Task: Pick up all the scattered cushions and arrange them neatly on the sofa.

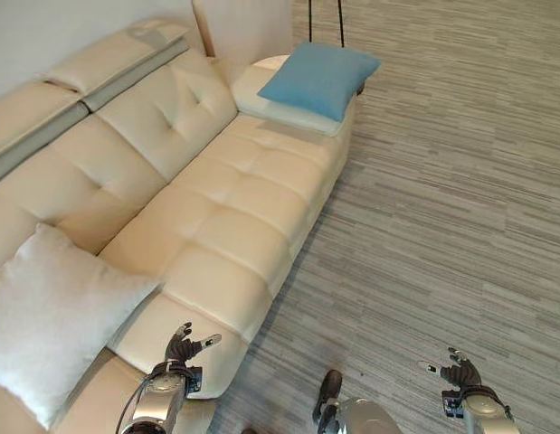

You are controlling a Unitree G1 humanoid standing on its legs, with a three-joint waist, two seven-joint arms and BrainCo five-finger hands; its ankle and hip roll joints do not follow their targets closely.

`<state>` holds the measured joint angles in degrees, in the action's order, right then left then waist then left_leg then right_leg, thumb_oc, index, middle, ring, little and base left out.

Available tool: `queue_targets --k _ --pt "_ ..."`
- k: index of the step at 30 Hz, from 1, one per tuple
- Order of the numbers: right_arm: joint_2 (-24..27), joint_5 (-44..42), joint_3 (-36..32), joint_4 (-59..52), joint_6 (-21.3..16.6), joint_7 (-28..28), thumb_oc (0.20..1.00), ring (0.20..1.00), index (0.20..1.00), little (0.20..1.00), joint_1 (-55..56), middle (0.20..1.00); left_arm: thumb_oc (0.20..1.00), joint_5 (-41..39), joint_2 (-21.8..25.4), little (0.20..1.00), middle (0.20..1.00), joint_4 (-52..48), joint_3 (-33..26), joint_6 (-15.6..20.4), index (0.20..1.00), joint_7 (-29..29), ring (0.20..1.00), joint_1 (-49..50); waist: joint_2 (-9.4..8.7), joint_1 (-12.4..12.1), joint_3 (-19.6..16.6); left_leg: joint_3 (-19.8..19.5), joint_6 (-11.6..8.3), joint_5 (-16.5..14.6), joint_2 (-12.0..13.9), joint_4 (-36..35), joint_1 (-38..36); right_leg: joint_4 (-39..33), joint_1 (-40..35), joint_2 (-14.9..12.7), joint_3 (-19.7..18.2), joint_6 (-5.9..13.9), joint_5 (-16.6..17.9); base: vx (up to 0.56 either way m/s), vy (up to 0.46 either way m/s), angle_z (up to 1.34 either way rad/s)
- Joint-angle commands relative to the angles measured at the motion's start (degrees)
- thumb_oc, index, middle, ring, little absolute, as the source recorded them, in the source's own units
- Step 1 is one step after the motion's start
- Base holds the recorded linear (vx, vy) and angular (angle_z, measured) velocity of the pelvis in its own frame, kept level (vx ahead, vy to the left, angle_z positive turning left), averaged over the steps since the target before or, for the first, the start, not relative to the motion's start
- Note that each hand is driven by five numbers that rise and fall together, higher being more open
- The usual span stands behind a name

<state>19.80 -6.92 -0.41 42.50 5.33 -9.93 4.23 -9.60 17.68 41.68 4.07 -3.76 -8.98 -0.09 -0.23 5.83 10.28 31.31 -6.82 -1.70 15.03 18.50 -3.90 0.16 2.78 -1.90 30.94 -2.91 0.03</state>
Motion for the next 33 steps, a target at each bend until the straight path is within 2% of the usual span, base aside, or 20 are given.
queue_targets --k 1,2,4,6,7,9,10,11,12,17,18,21,23,24,26,27,28,30,32,33 --pt "2.6 -1.29 0.92 -3.48 -1.66 -0.91 1.0 1.0 1.0 1.0 -2.01 1.0 1.0 -0.23 1.03 1.0 1.0 -3.47 0.41 1.9 1.0 -0.94 1.0 0.26 -0.23 -1.97 1.43 -8.5 1.29 1.46 -4.57 8.28 1.29 -0.75 -4.7 -0.33 -7.02 3.93 -6.77 0.16 -0.148 -0.98" --pt "2.61 -1.29 0.92 -3.5 -1.64 -0.91 1.0 1.0 1.0 1.0 -2.0 1.0 1.0 -0.25 1.02 1.0 1.0 -3.47 0.42 1.9 1.0 -0.96 1.0 0.26 -0.21 -1.9 1.4 -8.61 1.25 1.43 -4.52 8.44 1.43 -0.74 -4.67 -0.3 -6.96 3.88 -6.83 0.23 -0.153 -0.83" --pt "3.35 -0.86 1.94 -3.51 -1.4 -0.61 1.0 1.0 1.0 1.0 -2.83 1.0 1.0 -1.1 0.18 1.0 1.0 -4.09 0.41 2.1 1.0 -1.31 1.0 1.39 -0.21 -3.64 1.75 -18.54 3.85 -2.24 -10.47 5.37 5.83 -2.15 -5.65 0.16 -12.04 4.13 -6.61 0.24 -0.061 -0.67" --pt "3.6 -0.71 2.44 -3.43 -1.5 -0.45 1.0 1.0 1.0 1.0 -3.16 1.0 1.0 -1.23 0.16 1.0 1.0 -4.8 0.42 2.36 1.0 -1.44 1.0 2.08 -0.75 -4.92 1.84 -25.05 5.38 -3.79 -14.57 1.31 9.41 -2.95 -5.69 -0.29 -14.41 4.44 -5.85 0.27 -0.042 -1.16" --pt "3.85 -0.43 2.93 -3.01 -1.54 -0.5 1.0 1.0 1.0 1.0 -3.53 1.0 1.0 -1.4 -0.13 1.0 1.0 -4.66 0.28 2.33 1.0 -1.51 1.0 2.69 -0.66 -5.59 1.59 -30.58 5.36 -3.71 -17.5 -4.96 10.42 -2.93 -6.36 -0.07 -16.43 4.54 -6.42 0.21 -0.012 -0.94" --pt "3.84 -0.43 2.93 -3.01 -1.54 -0.5 1.0 1.0 1.0 1.0 -3.54 1.0 1.0 -1.4 -0.12 1.0 1.0 -4.66 0.27 2.33 1.0 -1.51 1.0 2.69 -0.72 -5.49 1.49 -30.66 5.38 -3.51 -17.6 -5.17 10.47 -2.96 -6.26 -0.14 -16.33 4.55 -6.39 0.19 -0.012 -0.5" --pt "4.39 -0.09 3.41 -2.65 -1.68 -0.62 1.0 1.0 1.0 1.0 -4.08 1.0 1.0 -1.62 -0.16 1.0 1.0 -4.58 0.14 2.24 1.0 -1.79 1.0 3.11 0.1 -6.14 1.3 -36.75 4.4 2.24 -18.81 -14.1 12.67 -2.93 -7.12 1.04 -17.92 4.33 -7.07 0.21 -0.016 -0.5" --pt "4.4 -0.1 3.43 -2.64 -1.69 -0.62 1.0 1.0 1.0 1.0 -4.08 1.0 1.0 -1.62 -0.17 1.0 1.0 -4.58 0.14 2.24 1.0 -1.79 1.0 3.12 0.04 -6.1 1.31 -36.8 4.37 2.64 -18.82 -14.85 12.27 -2.88 -7.15 0.99 -17.9 4.32 -7.15 0.38 -0.014 -0.51" --pt "4.76 0.17 4.27 -2.3 -1.68 -0.94 1.0 1.0 1.0 1.0 -4.79 1.0 1.0 -1.66 -0.01 1.0 1.0 -3.61 0.44 1.99 1.0 -2.3 1.0 2.51 0.87 -6.29 1.76 -38.63 3.38 6.29 -18.94 -22.02 14.85 -3.02 -8.01 2.1 -18.55 3.97 -7.74 0.25 0.006 -0.37" --pt "4.46 0.3 4.75 -1.34 -1.23 -1.29 1.0 1.0 1.0 1.0 -6.32 1.0 1.0 -2.02 0.59 1.0 1.0 -2.79 -0.28 1.76 1.0 -3.18 1.0 2.05 1.12 -7.14 1.18 -35.96 2.24 8.46 -19.52 -23.5 17.76 -4.16 -11.72 3.52 -21.44 4.46 -9.24 0.39 0.075 -0.26" --pt "3.92 0.88 5.18 -2.13 -1.08 -0.81 1.0 1.0 1.0 1.0 -6.06 1.0 1.0 -2.74 0.78 1.0 1.0 -3.86 -0.97 1.9 1.0 -3.39 1.0 3.56 0.74 -7.94 -0.09 -36.53 3.89 9.97 -19.66 -23.5 16.23 -4.31 -14.44 2.84 -23.03 5.26 -10.97 0.75 0.204 -0.33" --pt "3.42 1.27 5.08 -2.22 -1.05 -0.47 1.0 1.0 1.0 1.0 -5.58 1.0 1.0 -2.8 0.81 1.0 1.0 -3.2 -0.88 1.75 1.0 -3.14 1.0 3.78 -0.31 -7.92 -1.43 -35.74 4.83 9.72 -20.23 -23.5 15.51 -2.84 -14.63 1.1 -23.33 5.72 -12.36 0.5 0.144 -0.79" --pt "2.29 0.76 4.79 -2.41 -1.23 -0.24 1.0 1.0 1.0 1.0 -5.15 1.0 1.0 -2.33 1.25 1.0 1.0 -3.05 -0.89 1.77 1.0 -3.06 1.0 3.85 -1.56 -8.01 -2.23 -34.18 6.31 7.58 -20.59 -22.02 14.54 2.88 -13.13 -0.67 -23.92 7.26 -12.21 0.49 0.16 -0.15" --pt "1.69 1.26 5.6 -2.59 -1.32 0.23 1.0 1.0 1.0 1.0 -5.61 1.0 1.0 -2.73 1.9 1.0 1.0 -4.14 -1.14 1.66 1.0 -2.82 1.0 3.94 -2.3 -8.22 -1.8 -32.52 8.08 5.22 -20.64 -21.51 13.24 13.41 -8.8 -2.33 -23.49 9.15 -9.08 0.53 0.204 -0.28" --pt "1.38 1.85 6.11 -3.33 -1.02 0.67 1.0 1.0 1.0 1.0 -6.09 1.0 1.0 -2.84 2.57 1.0 1.0 -4.56 -1.23 1.51 1.0 -2.83 1.0 3.57 -2.45 -8.37 -0.82 -30.55 9.36 3.53 -20.8 -21.6 11.54 24.4 -3.03 -4.56 -22.02 11.08 -3.96 0.33 0.152 -0.68" --pt "1.37 1.86 6.1 -3.34 -1.01 0.68 1.0 1.0 1.0 1.0 -6.09 1.0 1.0 -2.84 2.58 1.0 1.0 -4.55 -1.23 1.51 1.0 -2.83 1.0 3.55 -2.53 -8.45 -0.81 -30.45 9.39 3.52 -20.87 -21.6 11.55 24.69 -2.87 -4.67 -22.14 11.11 -4.1 0.33 0.163 -0.73" --pt "0.95 2.11 5.94 -3.97 -0.83 0.77 1.0 1.0 1.0 1.0 -5.85 1.0 1.0 -2.4 2.8 1.0 1.0 -4.54 -1.05 1.38 1.0 -3.06 1.0 3.1 -1.86 -7.95 0.12 -28.95 10.19 1.68 -20.59 -22.24 8.04 29.68 0.33 -7.02 -19.85 10.73 -1.41 0.23 0.114 -0.36" --pt "0.59 2.0 5.84 -3.65 -0.82 0.57 1.0 1.0 1.0 1.0 -5.82 1.0 1.0 -2.28 2.87 1.0 1.0 -4.37 -0.67 1.47 1.0 -3.28 1.0 2.09 -0.62 -7.69 1.66 -27.52 10.09 0.87 -19.54 -23.5 5.16 28.82 4.53 -7.58 -17.8 9.28 -3.49 0.33 0.151 -0.15" --pt "0.63 1.91 5.67 -3.53 -0.72 0.5 1.0 1.0 1.0 1.0 -5.75 1.0 1.0 -2.39 2.9 1.0 1.0 -4.33 -0.7 1.5 1.0 -3.31 1.0 1.88 -0.09 -7.57 2.39 -27.38 10.05 0.49 -19.12 -23.5 4.06 27.67 5.25 -7.38 -17.24 9.02 -3.89 0.26 0.06 -0.08" --pt "0.56 1.51 5.09 -3.3 -0.59 0.33 1.0 1.0 1.0 1.0 -5.55 1.0 1.0 -2.15 2.88 1.0 1.0 -4.15 -0.93 1.51 1.0 -3.18 1.0 1.47 0.72 -7.44 3.18 -26.34 9.59 -0.49 -18.44 -23.5 2.68 20.95 7.21 -6.39 -15.58 8.67 -5.29 0.18 0.006 -0.02"
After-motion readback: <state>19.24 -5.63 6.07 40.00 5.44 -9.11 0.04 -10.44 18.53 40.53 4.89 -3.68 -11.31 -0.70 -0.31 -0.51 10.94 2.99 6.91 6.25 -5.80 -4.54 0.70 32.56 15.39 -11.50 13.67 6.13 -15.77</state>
